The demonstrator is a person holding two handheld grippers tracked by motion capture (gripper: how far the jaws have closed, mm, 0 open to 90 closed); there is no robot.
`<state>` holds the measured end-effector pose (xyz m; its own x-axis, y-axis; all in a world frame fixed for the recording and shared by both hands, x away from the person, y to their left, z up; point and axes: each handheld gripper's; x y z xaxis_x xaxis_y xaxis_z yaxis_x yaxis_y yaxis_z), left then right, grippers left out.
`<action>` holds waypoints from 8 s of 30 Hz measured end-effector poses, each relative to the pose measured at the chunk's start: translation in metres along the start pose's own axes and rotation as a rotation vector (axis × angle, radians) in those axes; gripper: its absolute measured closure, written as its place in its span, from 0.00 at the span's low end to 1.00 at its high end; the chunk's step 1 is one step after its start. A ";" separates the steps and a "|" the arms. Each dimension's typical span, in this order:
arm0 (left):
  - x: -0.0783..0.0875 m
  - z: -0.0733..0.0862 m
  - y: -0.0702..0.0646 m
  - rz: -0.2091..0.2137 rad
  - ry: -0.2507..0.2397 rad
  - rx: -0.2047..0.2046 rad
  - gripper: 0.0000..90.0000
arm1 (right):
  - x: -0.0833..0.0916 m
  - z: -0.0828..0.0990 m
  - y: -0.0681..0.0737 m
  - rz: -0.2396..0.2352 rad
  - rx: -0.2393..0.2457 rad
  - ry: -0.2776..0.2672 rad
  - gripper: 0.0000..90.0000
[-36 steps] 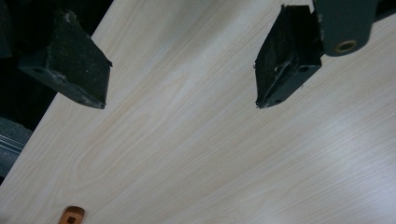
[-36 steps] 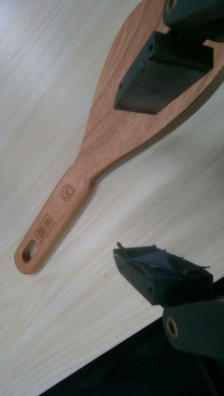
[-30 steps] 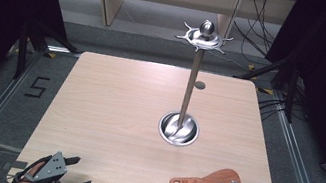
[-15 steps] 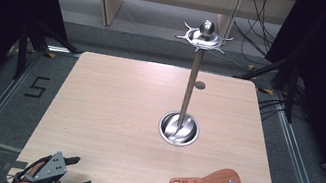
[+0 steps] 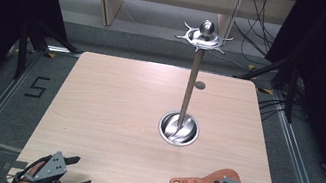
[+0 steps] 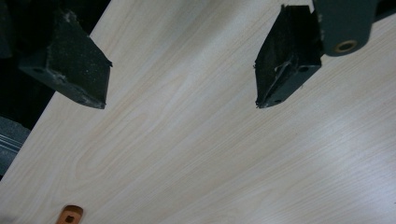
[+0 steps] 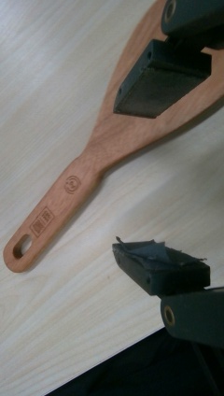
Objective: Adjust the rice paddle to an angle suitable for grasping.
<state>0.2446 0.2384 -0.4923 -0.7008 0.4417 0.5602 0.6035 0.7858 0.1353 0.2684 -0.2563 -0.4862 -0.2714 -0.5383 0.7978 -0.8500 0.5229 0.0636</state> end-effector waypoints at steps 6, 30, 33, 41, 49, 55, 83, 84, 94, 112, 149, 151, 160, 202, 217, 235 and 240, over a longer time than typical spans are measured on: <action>0.001 0.000 0.001 -0.002 0.007 -0.019 0.20 | -0.003 -0.016 -0.001 -0.016 0.036 0.027 0.34; 0.002 0.000 0.002 -0.006 -0.003 -0.020 0.20 | -0.038 -0.068 -0.009 -0.111 0.132 0.249 0.49; 0.002 0.000 -0.001 0.005 -0.003 0.028 0.20 | -0.043 -0.071 -0.013 -0.132 0.149 0.262 0.49; 0.002 0.000 -0.001 0.006 -0.006 0.029 0.20 | -0.045 -0.073 -0.015 -0.152 0.141 0.274 0.51; 0.002 0.000 -0.002 -0.002 -0.015 0.039 0.20 | -0.049 -0.076 -0.017 -0.180 0.128 0.325 0.54; 0.002 0.000 -0.002 0.001 -0.017 0.048 0.20 | -0.050 -0.081 -0.015 -0.154 0.104 0.407 0.55; 0.003 -0.001 -0.001 -0.002 -0.018 0.036 0.20 | -0.062 -0.103 -0.031 -0.191 0.130 0.564 0.74; 0.003 -0.001 -0.001 -0.002 -0.018 0.036 0.20 | -0.062 -0.103 -0.031 -0.191 0.130 0.564 0.74; 0.004 -0.001 -0.001 0.000 -0.027 0.042 0.20 | -0.044 -0.102 -0.034 -0.157 0.081 0.483 0.74; 0.004 -0.001 -0.001 -0.009 -0.027 0.036 0.20 | 0.017 -0.099 -0.055 -0.119 0.026 0.181 0.74; 0.003 -0.001 0.002 -0.005 -0.038 0.016 0.20 | 0.086 -0.122 -0.069 -0.085 -0.007 -0.375 0.74; 0.003 -0.001 0.002 -0.005 -0.036 0.015 0.20 | 0.087 -0.125 -0.068 -0.083 0.002 -0.382 0.74; 0.003 0.000 0.001 -0.004 -0.027 0.049 0.20 | 0.089 -0.138 -0.064 -0.082 0.011 -0.438 0.74; 0.003 0.000 0.000 -0.010 -0.028 0.052 0.20 | 0.159 -0.200 -0.077 -0.007 0.053 -0.676 0.74; 0.003 0.000 0.001 -0.004 -0.024 0.048 0.20 | 0.158 -0.217 -0.083 -0.024 0.038 -0.669 0.74; 0.003 0.000 0.001 -0.004 -0.026 0.048 0.20 | 0.150 -0.229 -0.086 -0.036 0.014 -0.632 0.74; 0.004 -0.001 0.003 -0.004 -0.023 0.014 0.20 | 0.146 -0.230 -0.088 -0.032 0.019 -0.623 0.74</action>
<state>0.2442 0.2424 -0.4888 -0.7117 0.4482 0.5410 0.5953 0.7937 0.1256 0.4072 -0.2286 -0.2369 -0.4531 -0.8411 0.2953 -0.8686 0.4911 0.0662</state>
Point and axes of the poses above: each handheld gripper's, and its own axes: x roughly backward along the jaws, z roughly out of its underside, y roughly to its left, and after that the axes turned 13 degrees about -z, right-handed
